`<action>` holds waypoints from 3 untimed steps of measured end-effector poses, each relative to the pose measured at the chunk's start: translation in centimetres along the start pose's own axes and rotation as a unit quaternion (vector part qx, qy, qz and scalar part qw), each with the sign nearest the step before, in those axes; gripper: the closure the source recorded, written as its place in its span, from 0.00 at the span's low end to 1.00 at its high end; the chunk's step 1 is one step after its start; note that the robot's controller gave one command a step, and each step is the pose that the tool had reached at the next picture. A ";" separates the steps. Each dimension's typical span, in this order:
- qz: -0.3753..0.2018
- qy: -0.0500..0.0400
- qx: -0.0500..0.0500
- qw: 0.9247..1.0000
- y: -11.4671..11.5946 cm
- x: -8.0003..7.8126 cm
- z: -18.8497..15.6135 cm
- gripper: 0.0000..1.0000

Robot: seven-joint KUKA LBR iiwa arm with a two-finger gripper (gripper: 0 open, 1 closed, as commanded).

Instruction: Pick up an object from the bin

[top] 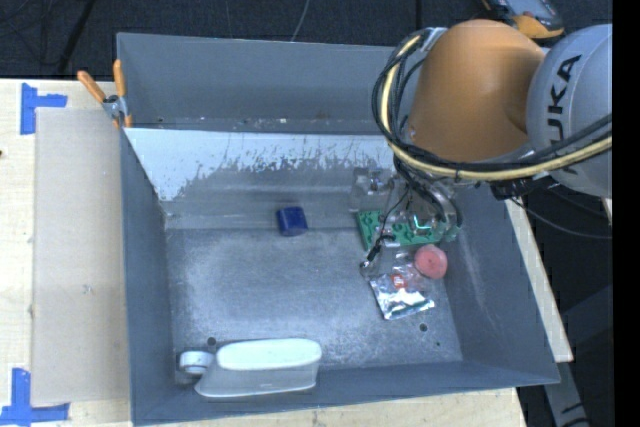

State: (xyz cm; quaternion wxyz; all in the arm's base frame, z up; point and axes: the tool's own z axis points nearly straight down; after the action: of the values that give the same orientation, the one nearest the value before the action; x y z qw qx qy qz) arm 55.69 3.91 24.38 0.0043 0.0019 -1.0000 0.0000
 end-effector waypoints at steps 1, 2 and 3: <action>-0.112 -0.004 0.000 0.994 -11.5 -5.3 17.6 0.00; -0.140 -0.007 0.002 0.990 -15.5 -6.5 14.2 0.00; -0.090 -0.005 0.000 0.996 -16.0 -6.5 14.3 0.00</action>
Offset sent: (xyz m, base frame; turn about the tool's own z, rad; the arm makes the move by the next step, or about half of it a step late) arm 0.0517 -0.1143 -0.1738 -0.2259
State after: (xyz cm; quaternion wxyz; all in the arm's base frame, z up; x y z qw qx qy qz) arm 62.16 -12.03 10.00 -0.0012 0.0920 -0.9958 -0.0002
